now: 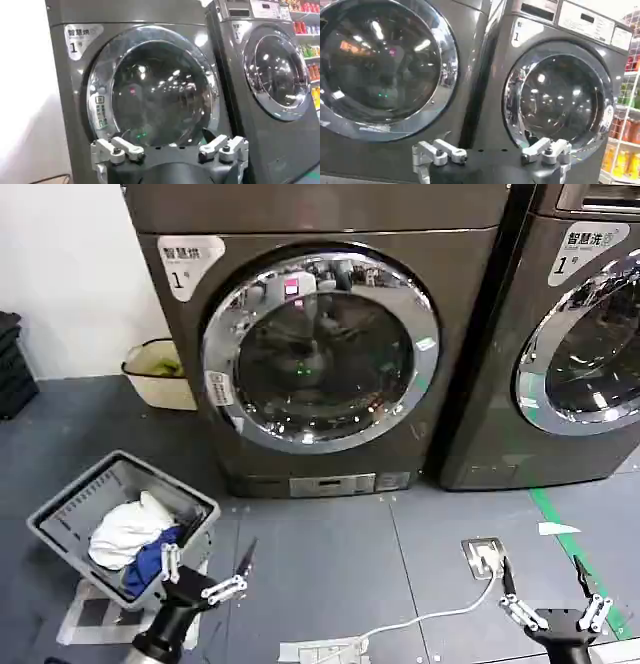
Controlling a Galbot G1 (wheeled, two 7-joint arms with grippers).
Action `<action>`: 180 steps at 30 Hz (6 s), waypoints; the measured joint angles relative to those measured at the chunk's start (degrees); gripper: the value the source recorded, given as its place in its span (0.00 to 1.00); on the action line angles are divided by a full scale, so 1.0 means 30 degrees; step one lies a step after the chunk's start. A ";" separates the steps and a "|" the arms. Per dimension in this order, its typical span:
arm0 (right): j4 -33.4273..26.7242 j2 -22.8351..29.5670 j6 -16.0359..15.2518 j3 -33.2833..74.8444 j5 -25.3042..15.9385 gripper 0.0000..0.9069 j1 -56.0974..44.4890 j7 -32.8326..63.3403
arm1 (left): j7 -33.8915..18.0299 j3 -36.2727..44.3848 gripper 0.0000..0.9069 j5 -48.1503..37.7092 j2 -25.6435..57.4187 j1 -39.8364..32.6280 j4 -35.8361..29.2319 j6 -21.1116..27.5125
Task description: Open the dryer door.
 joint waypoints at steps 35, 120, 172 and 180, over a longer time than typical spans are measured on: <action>-0.1648 -0.5421 -0.7069 0.0163 0.4454 1.00 0.6281 -0.3015 | 0.0136 0.0200 1.00 0.0032 -0.0076 0.0307 -0.0725 0.0051; -1.2258 -1.1094 -0.8829 -2.0436 1.3620 1.00 3.1038 -0.3309 | 0.0216 -0.0081 1.00 0.0468 -0.0844 0.1112 -0.1447 -0.0121; -1.5529 -0.6307 -0.9045 -2.4518 1.3093 1.00 3.4716 -0.3045 | 0.0272 -0.0197 1.00 0.0377 -0.0952 0.0878 -0.1322 -0.0109; -1.6514 -0.5349 -0.9050 -2.4907 1.2978 1.00 3.5233 -0.3025 | 0.0274 -0.0218 1.00 0.0373 -0.0957 0.0916 -0.1367 -0.0109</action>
